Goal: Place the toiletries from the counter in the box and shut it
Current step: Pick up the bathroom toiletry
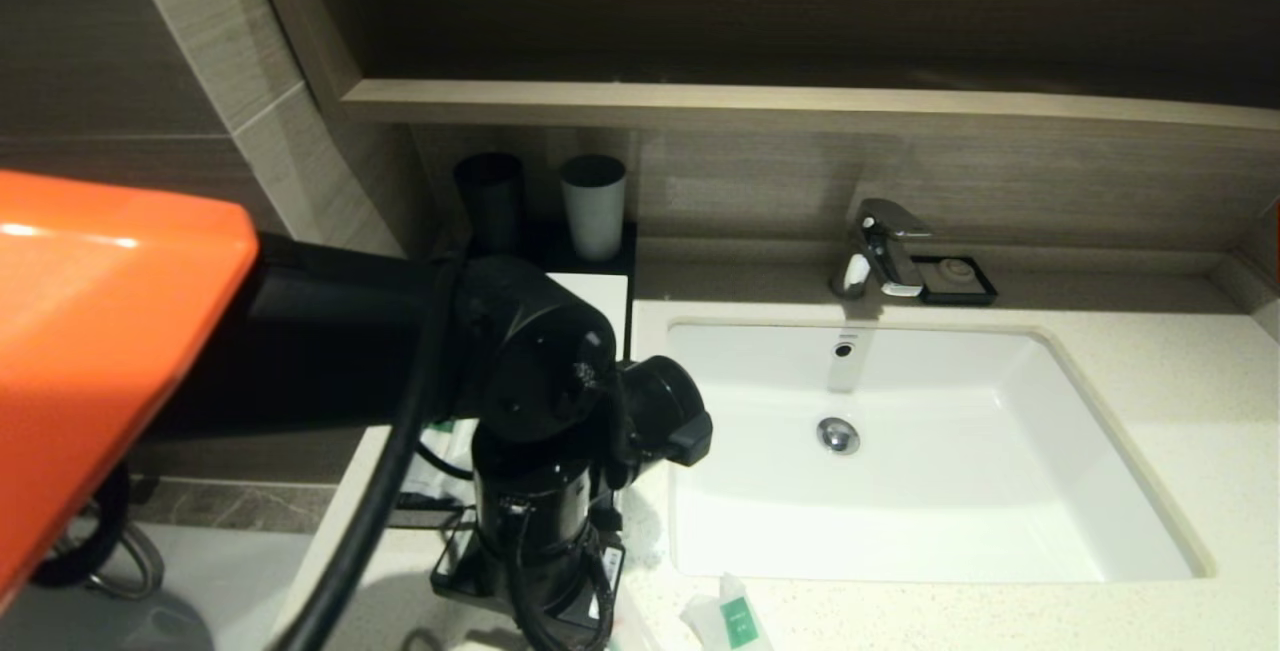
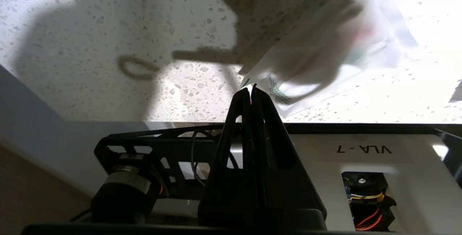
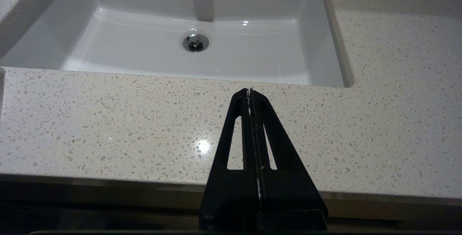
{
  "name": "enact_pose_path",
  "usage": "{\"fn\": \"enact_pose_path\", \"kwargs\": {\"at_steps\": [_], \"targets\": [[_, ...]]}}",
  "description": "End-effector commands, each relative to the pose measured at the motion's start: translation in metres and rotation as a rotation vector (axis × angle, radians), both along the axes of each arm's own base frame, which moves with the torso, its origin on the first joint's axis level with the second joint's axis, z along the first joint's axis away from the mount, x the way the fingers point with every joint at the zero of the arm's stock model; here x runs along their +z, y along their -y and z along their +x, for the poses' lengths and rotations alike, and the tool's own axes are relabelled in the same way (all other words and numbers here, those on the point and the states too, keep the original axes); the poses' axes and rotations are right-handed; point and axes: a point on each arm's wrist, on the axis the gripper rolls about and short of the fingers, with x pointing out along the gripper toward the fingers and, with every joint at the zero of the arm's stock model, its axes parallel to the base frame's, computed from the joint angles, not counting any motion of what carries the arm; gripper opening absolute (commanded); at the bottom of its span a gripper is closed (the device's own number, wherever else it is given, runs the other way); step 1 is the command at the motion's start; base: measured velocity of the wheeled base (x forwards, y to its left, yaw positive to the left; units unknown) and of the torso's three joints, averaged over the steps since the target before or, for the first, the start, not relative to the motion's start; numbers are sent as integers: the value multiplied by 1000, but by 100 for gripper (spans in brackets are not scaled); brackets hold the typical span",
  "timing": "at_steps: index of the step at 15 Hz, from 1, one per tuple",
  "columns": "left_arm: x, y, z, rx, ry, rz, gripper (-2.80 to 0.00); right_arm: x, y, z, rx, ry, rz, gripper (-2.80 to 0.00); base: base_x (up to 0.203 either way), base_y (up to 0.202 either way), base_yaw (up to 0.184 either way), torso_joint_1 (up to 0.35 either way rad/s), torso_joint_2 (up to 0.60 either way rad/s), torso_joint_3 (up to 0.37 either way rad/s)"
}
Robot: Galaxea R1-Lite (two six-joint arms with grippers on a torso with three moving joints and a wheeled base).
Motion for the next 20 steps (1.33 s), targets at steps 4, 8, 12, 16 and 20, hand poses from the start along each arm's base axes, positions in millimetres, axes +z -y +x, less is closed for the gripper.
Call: {"fn": "enact_pose_path", "kwargs": {"at_steps": [4, 8, 12, 16, 20], "targets": [[1, -3, -2, 13, 39, -50, -280, 0, 0, 0, 0, 1, -1, -280, 0, 0, 0, 0, 0, 0], [0, -2, -1, 13, 51, -68, -280, 0, 0, 0, 0, 1, -1, -280, 0, 0, 0, 0, 0, 0], [2, -2, -1, 13, 62, -85, -280, 0, 0, 0, 0, 1, -1, -280, 0, 0, 0, 0, 0, 0], [3, -5, -4, 2, 72, -100, -280, 0, 0, 0, 0, 0, -1, -280, 0, 0, 0, 0, 0, 0], [-4, -5, -4, -14, 64, -89, 0, 0, 0, 0, 0, 1, -1, -280, 0, 0, 0, 0, 0, 0]]}}
